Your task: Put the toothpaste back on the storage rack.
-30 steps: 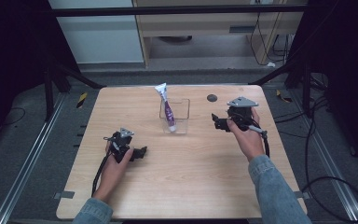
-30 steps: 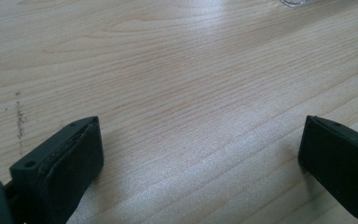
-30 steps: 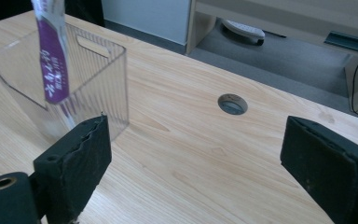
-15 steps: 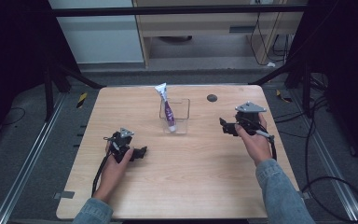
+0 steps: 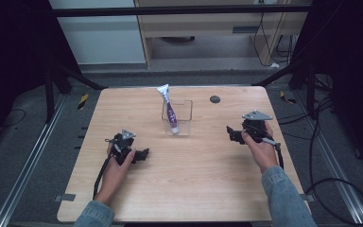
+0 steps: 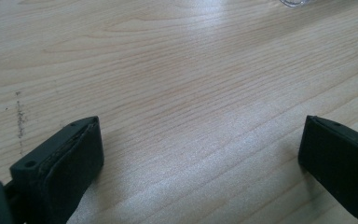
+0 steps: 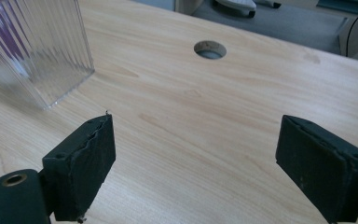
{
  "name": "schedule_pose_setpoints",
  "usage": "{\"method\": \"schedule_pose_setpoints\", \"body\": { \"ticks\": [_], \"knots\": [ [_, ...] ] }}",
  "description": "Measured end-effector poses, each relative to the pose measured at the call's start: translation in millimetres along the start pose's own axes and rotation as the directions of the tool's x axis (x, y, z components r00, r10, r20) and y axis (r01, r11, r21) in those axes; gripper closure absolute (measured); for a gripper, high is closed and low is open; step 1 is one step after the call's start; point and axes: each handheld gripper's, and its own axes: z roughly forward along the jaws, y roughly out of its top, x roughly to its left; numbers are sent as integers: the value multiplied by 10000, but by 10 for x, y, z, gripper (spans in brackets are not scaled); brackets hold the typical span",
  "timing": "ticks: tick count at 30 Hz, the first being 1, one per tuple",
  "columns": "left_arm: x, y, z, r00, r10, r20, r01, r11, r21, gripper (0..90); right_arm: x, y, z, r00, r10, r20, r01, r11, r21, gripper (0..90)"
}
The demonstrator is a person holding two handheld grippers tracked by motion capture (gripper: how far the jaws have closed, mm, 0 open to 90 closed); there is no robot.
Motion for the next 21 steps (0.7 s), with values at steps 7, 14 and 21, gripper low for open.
{"method": "schedule_pose_setpoints", "body": {
  "ticks": [7,14,21],
  "knots": [
    [-1,0,0,10000,-7,-1,7,10000,-2,0,14,-164,69,9998,158,-104,-155,9996,248,119],
    [-1,-1,0,10000,-7,-3,7,10000,-8,0,63,-368,185,9990,369,-255,-351,9970,689,118],
    [-2,-1,1,10000,-14,-3,14,10000,-18,0,25,-480,276,9982,606,-48,-599,9939,924,116]
  ]
}}
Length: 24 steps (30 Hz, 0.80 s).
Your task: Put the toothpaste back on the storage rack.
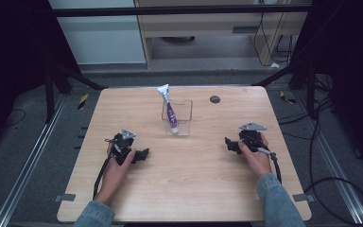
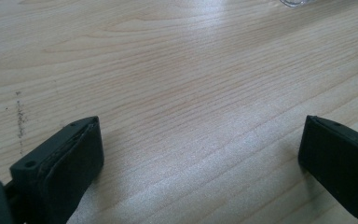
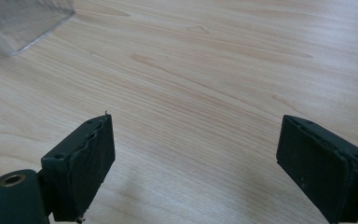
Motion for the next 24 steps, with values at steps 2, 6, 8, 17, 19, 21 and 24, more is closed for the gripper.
{"method": "schedule_pose_setpoints", "body": {
  "ticks": [2,6,8,17,19,21,24],
  "knots": [
    [0,0,0,10000,2,-2,-2,10000,3,0,-39,-21,35,9998,130,116,-129,9999,-32,116],
    [0,0,-1,10000,-2,-1,2,10000,20,0,-84,-29,85,9990,392,225,-391,9992,-63,115],
    [0,0,-1,10000,2,-3,-2,10000,20,0,-90,-18,97,9986,472,240,-469,9988,-122,115],
    [1,0,-1,10000,13,-5,-13,10000,16,0,-84,12,165,9982,515,295,-528,9975,467,101],
    [1,0,-1,10000,13,-8,-13,10000,15,0,-73,14,187,9989,368,293,-391,9958,824,98],
    [1,0,-1,10000,14,-7,-14,10000,16,0,-52,16,201,9992,231,340,-265,9940,1059,83],
    [1,0,-1,10000,14,-2,-14,10000,15,0,-51,15,204,9989,246,400,-287,9940,1059,78]
  ]
}}
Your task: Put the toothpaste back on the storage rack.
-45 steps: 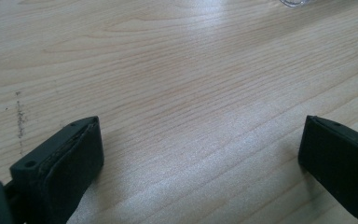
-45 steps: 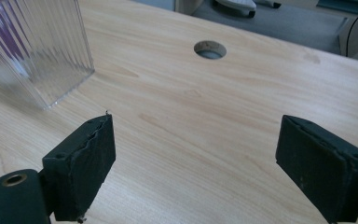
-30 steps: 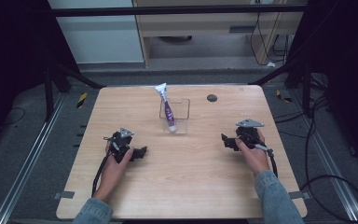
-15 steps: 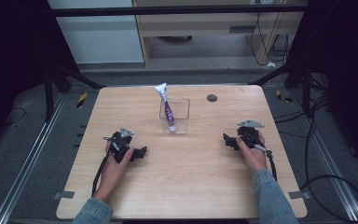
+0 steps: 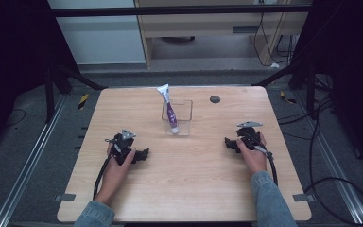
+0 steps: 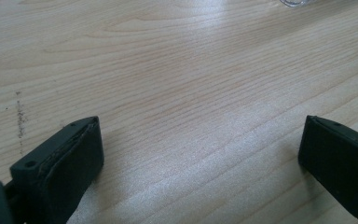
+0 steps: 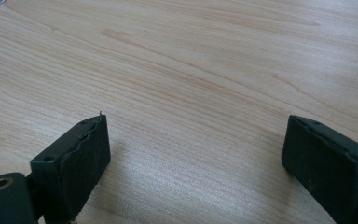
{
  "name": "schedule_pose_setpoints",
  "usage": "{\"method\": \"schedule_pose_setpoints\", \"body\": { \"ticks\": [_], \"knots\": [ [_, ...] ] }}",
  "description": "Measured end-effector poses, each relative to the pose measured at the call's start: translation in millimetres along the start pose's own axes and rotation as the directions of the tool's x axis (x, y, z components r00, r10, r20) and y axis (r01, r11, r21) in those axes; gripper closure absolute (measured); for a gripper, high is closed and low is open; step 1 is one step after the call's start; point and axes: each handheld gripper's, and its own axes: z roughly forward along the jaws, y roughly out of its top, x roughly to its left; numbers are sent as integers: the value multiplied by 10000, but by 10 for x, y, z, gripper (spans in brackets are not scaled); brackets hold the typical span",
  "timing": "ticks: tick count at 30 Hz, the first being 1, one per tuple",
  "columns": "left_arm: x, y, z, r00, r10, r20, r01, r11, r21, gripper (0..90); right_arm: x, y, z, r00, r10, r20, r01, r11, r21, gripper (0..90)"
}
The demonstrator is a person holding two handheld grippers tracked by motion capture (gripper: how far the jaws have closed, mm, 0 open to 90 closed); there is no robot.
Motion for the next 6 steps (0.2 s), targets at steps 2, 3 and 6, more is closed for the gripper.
{"method": "schedule_pose_setpoints", "body": {
  "ticks": [2,3,6],
  "knots": [
    [0,0,0,10000,3,-6,-3,10000,1,0,7,-3,-3,9997,180,136,-181,9998,62,47],
    [0,0,0,10000,-3,-3,3,10000,-2,0,5,-3,5,9988,331,372,-337,9993,159,13],
    [1,0,0,10000,22,-7,-22,10000,-7,0,10,4,14,9959,632,646,-647,9977,211,5]
  ]
}}
